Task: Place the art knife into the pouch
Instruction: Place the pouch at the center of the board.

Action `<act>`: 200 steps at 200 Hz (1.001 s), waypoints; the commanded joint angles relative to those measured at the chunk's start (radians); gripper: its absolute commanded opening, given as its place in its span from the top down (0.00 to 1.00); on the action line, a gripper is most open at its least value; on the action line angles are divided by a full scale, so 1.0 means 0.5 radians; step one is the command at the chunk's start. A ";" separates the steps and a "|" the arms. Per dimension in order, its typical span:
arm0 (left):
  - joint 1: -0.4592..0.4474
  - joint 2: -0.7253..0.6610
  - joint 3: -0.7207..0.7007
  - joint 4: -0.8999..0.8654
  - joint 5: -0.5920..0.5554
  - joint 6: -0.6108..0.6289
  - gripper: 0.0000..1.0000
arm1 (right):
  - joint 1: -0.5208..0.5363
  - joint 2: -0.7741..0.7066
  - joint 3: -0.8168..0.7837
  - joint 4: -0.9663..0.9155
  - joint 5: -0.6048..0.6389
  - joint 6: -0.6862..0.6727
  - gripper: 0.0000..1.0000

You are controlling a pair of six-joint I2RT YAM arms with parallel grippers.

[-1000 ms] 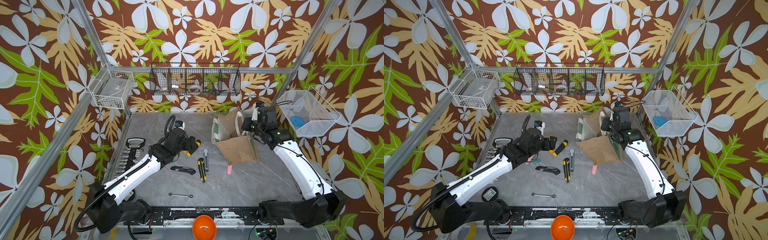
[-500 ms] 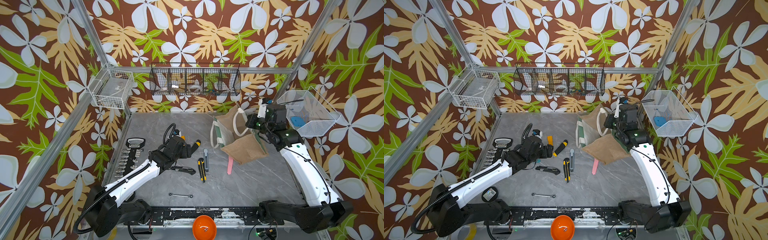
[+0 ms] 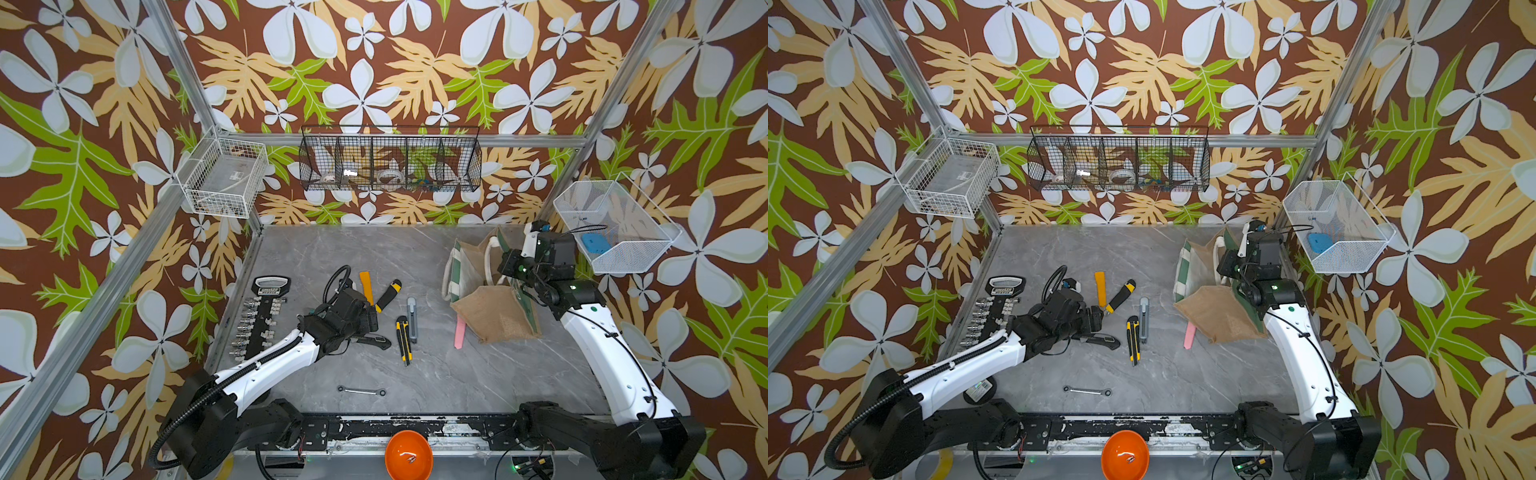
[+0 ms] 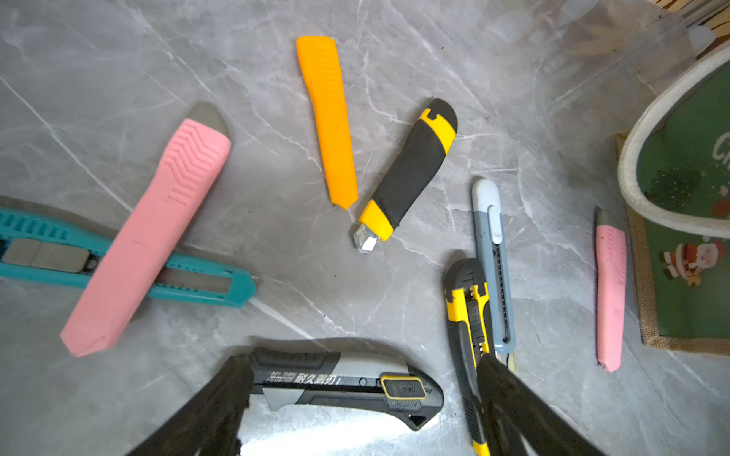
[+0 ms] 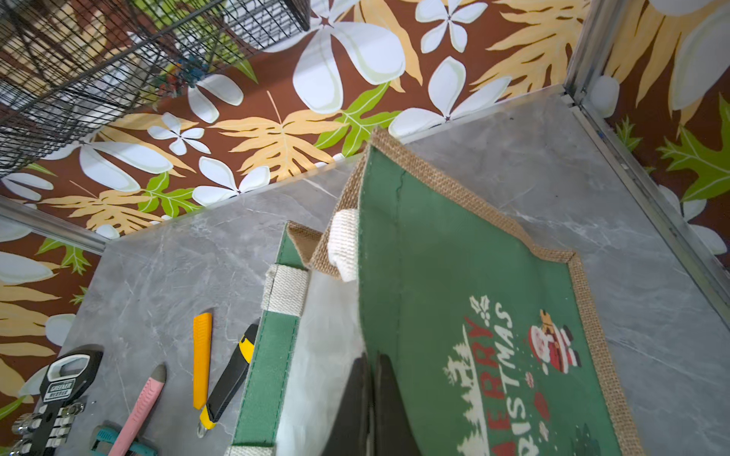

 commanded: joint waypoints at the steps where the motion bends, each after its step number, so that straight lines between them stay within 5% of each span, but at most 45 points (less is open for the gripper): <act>1: 0.000 0.007 -0.019 0.049 0.034 -0.067 0.11 | -0.038 -0.014 -0.060 0.052 -0.084 0.022 1.00; 42: 0.000 0.016 -0.033 0.063 0.044 -0.103 0.11 | -0.154 -0.072 -0.144 0.064 -0.184 0.049 1.00; 90: 0.000 0.046 -0.041 0.036 0.072 -0.127 0.11 | -0.201 -0.167 -0.240 0.049 -0.109 0.013 0.72; 149: 0.000 -0.026 -0.071 -0.071 0.009 -0.126 0.10 | -0.213 -0.215 -0.271 -0.039 0.012 -0.040 0.48; 200: 0.000 -0.124 -0.168 -0.180 0.016 -0.177 0.10 | -0.210 -0.304 -0.295 -0.114 0.194 -0.073 0.42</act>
